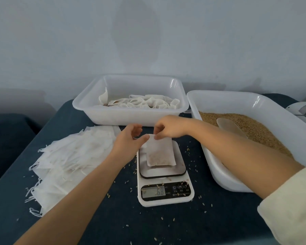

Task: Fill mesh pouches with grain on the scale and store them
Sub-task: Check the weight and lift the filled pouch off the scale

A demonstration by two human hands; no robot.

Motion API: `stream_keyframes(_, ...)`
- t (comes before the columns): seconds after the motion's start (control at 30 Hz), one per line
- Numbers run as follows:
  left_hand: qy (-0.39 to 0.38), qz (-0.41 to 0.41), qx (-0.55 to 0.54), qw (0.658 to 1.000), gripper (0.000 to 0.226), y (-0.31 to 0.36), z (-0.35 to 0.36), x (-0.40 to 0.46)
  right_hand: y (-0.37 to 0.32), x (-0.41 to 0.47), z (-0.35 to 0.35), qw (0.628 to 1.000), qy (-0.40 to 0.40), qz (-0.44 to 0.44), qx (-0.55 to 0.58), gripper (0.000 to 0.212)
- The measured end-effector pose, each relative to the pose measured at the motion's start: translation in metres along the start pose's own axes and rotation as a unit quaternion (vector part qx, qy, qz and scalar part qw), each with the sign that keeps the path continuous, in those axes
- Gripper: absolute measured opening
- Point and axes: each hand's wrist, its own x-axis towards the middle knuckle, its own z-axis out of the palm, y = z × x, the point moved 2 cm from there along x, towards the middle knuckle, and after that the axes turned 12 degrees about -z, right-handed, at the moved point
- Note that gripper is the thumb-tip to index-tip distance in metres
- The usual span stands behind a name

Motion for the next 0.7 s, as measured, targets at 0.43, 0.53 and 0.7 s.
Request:
stream_keyframes(0.43,-0.158,0.035,-0.121,0.979,0.009,0.025,0.001,-0.018,-0.034,-0.039,-0.045,0.994,0.054,-0.087,-0.042,0.003)
stream_keyframes(0.53,-0.144,0.047,-0.133,0.979,0.024,0.042,-0.006,-0.018,-0.042,-0.043,-0.056,0.989,0.084,-0.107,-0.055,0.003)
stream_keyframes(0.7,-0.092,0.097,-0.126,0.983,0.027,0.065,-0.016,-0.015,-0.047,-0.045,-0.072,0.979,0.155,-0.132,-0.027,0.011)
